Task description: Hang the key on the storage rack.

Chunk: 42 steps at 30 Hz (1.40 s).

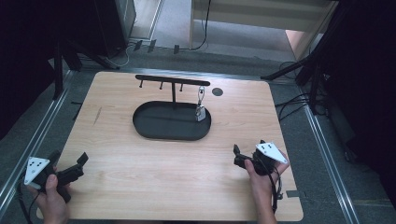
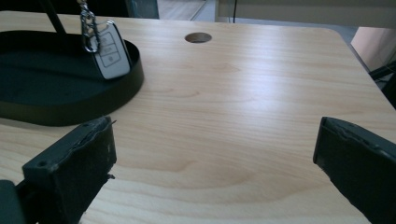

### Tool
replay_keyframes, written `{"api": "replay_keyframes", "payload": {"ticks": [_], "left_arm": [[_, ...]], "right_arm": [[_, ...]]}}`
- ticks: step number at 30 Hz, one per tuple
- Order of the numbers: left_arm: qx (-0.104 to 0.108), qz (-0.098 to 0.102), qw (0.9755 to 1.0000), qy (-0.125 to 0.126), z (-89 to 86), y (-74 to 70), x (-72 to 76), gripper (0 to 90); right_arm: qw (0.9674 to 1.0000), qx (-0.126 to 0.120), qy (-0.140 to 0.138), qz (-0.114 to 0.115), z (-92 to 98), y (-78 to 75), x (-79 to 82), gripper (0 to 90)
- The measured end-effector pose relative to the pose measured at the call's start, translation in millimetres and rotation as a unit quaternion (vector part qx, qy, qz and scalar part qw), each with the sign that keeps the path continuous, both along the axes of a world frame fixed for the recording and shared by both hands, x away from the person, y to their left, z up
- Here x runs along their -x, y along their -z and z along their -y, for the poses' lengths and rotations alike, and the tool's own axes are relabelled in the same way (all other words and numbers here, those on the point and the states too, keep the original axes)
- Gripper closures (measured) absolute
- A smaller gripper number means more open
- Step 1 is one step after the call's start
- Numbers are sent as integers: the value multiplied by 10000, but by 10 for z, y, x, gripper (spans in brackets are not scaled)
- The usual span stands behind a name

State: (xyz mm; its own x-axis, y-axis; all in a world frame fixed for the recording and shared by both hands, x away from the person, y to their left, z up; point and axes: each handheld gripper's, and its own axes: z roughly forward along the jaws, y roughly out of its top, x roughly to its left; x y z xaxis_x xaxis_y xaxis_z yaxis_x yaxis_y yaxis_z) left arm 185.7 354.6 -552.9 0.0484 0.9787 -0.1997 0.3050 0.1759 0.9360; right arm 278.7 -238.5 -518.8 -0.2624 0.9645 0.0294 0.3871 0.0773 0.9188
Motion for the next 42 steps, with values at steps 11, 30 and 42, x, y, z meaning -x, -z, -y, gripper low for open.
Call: {"api": "replay_keyframes", "payload": {"ticks": [11, 30, 42], "left_arm": [[-27, 23, 10000, -5, 5, 1, 4, 0], [-54, 42, 10000, -19, 10, 0, 11, 0], [-60, 59, 10000, -34, 15, 1, 15, 0]], "right_arm": [[9996, 24, 262, 56, 386, 44, 230, 0], [9970, 34, 770, 43, 1042, 156, 607, 0], [9946, -22, 1036, 13, 1347, 205, 826, 0]]}}
